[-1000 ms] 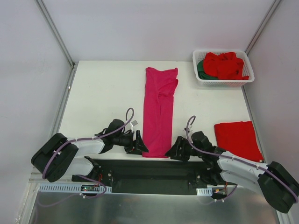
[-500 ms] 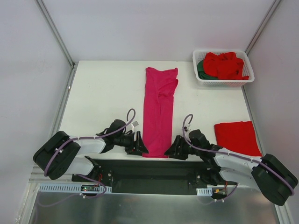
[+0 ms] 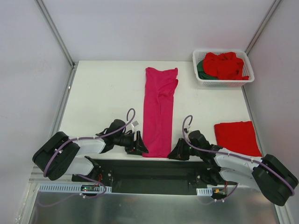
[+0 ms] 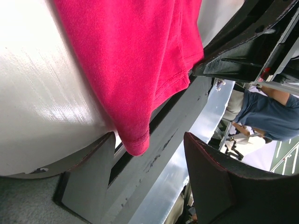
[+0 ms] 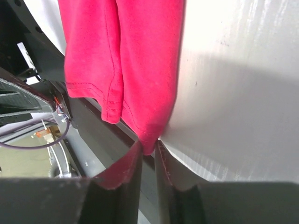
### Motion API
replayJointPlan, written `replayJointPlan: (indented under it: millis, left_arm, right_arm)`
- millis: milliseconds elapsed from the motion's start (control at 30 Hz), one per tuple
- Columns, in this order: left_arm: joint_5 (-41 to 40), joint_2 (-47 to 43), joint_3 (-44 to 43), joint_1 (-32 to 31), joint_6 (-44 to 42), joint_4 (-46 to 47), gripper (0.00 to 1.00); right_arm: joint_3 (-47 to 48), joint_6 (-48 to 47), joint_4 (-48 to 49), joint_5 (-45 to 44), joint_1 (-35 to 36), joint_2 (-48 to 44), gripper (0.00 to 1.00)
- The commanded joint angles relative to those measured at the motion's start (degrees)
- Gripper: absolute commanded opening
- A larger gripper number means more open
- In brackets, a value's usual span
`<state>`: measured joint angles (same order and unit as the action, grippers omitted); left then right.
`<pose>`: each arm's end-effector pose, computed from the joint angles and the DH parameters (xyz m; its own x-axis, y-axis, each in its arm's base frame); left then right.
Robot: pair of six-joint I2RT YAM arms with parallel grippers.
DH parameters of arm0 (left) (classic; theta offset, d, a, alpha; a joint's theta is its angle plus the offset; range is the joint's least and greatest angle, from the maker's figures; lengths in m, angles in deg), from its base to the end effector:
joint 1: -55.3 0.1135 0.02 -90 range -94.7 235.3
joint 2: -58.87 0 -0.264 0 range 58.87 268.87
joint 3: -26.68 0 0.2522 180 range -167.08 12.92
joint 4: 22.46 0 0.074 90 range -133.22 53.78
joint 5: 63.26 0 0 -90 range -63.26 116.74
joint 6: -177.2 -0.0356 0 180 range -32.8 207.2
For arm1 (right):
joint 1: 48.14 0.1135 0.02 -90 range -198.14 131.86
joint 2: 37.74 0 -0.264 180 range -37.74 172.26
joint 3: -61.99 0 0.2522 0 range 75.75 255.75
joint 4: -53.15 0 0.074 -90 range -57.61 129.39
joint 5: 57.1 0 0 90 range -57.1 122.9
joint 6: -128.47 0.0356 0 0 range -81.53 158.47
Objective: Fold and stack the t-shirts
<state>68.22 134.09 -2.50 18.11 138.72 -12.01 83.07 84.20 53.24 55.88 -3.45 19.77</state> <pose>0.1527 -0.1455 0.1286 -0.9789 0.0066 -0.2042 0.1858 0.4442 -0.8765 0.1090 0.1274 0.1231 -0.9178 0.0194 -0.3966 -0.3064 0.6009 0.7383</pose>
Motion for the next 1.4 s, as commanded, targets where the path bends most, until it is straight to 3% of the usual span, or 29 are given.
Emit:
replayJointPlan:
  millis: [0, 67, 133, 233, 300, 400, 500, 600, 633, 667, 733, 800, 1067, 1167, 1200, 1367]
  left_arm:
    - [-0.25, -1.13, -0.58, -0.6, -1.25, 1.02, 0.6]
    - [-0.34, -1.13, -0.58, -0.6, -1.26, 1.02, 0.6]
    - [-0.25, -1.13, -0.66, -0.69, -1.34, 1.02, 0.6]
    - [-0.17, -0.78, -0.84, -0.6, -1.43, 1.02, 0.6]
    - [-0.34, -0.78, -0.75, -0.6, -1.52, 1.02, 0.6]
    - [-0.52, -0.16, -0.93, -0.6, -1.6, 1.11, 0.6]
    - [0.09, 1.85, -1.54, -0.6, -1.78, 1.37, 0.6]
    - [0.89, 4.66, -2.33, -0.6, -1.08, 3.38, 0.59]
    - [1.15, 5.72, -2.25, -0.6, -0.73, 4.17, 0.57]
    - [1.24, 6.25, -2.25, -0.52, -0.38, 4.7, 0.56]
    - [1.59, 6.87, -2.25, -0.6, -0.2, 5.32, 0.54]
    - [1.16, 6.43, -1.98, -0.6, -0.11, 5.24, 0.44]
    - [-1.92, 1.16, -1.72, -0.6, -1.52, -1.17, 0.41]
    - [-1.75, 1.16, -1.81, -0.6, -1.87, -2.05, 0.29]
    - [-1.75, 1.24, -1.72, -0.6, -1.87, -2.15, 0.23]
    - [-1.4, 1.95, -1.98, -0.69, -2.22, -2.58, 0.22]
  right_arm:
    - [1.12, -0.47, -0.49, -0.48, 0.4, -0.65, 0.19]
    - [1.13, -0.56, -0.57, -0.57, 0.4, -0.65, 0.12]
    - [1.39, -0.65, -0.75, -0.66, 0.4, -0.48, 0.11]
    - [1.65, -0.82, -0.93, -0.57, 0.49, -0.04, 0.43]
    - [1.83, -1.0, -1.01, -0.48, 0.4, -0.04, 0.43]
    - [1.92, -1.09, -1.89, -1.01, 0.4, -0.47, 0.55]
    - [2.09, -1.18, -2.86, -1.71, 0.49, -1.0, 0.55]
    - [2.27, -1.18, -3.21, -1.89, 0.31, -0.74, 0.51]
    - [2.36, -1.26, -3.39, -1.89, 0.4, -0.57, 0.41]
    - [2.44, -1.26, -3.3, -1.89, 0.4, -0.3, 0.38]
    - [2.44, -1.18, -3.3, -1.89, 0.4, 0.05, 0.36]
    - [2.36, -1.09, -3.21, -1.89, 0.31, 0.31, 0.33]
    - [3.06, -1.35, -2.42, -1.19, -0.04, 2.25, 0.29]
    - [3.24, -1.35, -1.55, -0.49, -0.13, 3.65, 0.24]
    - [3.24, -1.26, -1.37, -0.48, -0.13, 3.92, 0.22]
    - [3.67, -1.44, -1.01, -0.04, -0.21, 4.54, 0.05]
